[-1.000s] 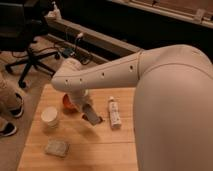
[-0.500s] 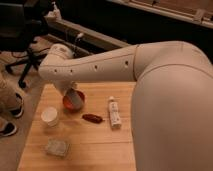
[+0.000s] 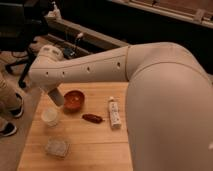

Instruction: Place the eraser in the ceramic cup

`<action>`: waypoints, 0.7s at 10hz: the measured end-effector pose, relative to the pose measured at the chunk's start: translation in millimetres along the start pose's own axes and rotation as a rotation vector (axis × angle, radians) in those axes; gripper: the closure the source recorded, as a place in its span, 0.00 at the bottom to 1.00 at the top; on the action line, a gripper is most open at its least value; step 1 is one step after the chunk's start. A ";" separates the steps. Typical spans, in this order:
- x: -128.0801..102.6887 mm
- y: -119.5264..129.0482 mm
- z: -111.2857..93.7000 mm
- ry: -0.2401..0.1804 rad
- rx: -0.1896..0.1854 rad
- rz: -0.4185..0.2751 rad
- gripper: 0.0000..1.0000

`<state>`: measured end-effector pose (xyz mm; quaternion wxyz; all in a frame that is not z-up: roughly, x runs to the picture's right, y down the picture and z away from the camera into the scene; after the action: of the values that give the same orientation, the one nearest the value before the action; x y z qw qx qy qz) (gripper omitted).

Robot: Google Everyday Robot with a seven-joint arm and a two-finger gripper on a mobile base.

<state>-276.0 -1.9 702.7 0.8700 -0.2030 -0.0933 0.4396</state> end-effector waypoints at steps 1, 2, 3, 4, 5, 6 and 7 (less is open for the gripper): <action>0.5 14.4 7.8 -0.006 -0.029 -0.027 1.00; 2.4 20.5 13.3 -0.007 -0.044 -0.040 1.00; 6.0 27.5 21.6 -0.006 -0.061 -0.055 1.00; 9.4 34.5 30.5 -0.004 -0.077 -0.070 1.00; 10.8 39.7 35.7 -0.004 -0.088 -0.080 1.00; 12.0 46.4 42.6 -0.002 -0.100 -0.091 1.00; 12.1 50.8 48.8 -0.004 -0.109 -0.100 0.99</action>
<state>-322.3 48.0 724.3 0.8784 -0.2442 -0.1288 0.3902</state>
